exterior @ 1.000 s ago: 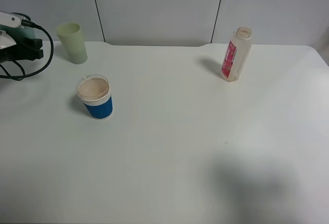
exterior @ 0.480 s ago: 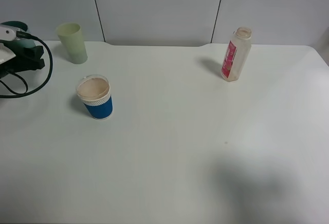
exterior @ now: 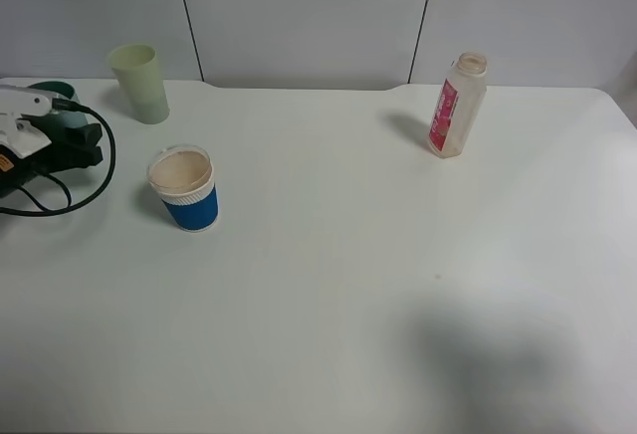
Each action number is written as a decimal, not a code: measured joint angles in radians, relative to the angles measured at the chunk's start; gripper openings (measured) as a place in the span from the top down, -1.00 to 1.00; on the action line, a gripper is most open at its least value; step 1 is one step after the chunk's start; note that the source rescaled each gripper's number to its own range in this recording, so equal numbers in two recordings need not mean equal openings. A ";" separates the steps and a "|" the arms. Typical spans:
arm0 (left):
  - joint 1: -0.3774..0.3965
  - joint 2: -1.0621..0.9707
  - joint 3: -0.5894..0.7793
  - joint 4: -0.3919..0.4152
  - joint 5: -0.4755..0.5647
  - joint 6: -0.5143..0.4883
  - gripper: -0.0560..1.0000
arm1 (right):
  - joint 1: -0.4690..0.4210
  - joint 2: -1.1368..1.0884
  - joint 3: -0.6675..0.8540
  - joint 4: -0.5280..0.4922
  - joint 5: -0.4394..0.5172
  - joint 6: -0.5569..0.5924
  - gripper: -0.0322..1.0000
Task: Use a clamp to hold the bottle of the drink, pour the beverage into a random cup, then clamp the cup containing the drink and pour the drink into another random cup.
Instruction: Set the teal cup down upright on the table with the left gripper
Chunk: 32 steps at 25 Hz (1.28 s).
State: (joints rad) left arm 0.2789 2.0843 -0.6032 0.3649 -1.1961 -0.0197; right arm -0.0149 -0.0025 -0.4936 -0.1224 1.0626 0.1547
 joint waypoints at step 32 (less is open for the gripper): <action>-0.022 0.155 -0.128 0.049 -0.015 -0.019 0.89 | 0.000 0.000 0.000 0.000 0.000 0.000 -1.00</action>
State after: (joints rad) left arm 0.2569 2.2394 -0.7313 0.4143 -1.2111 -0.0387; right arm -0.0149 -0.0025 -0.4936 -0.1224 1.0626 0.1547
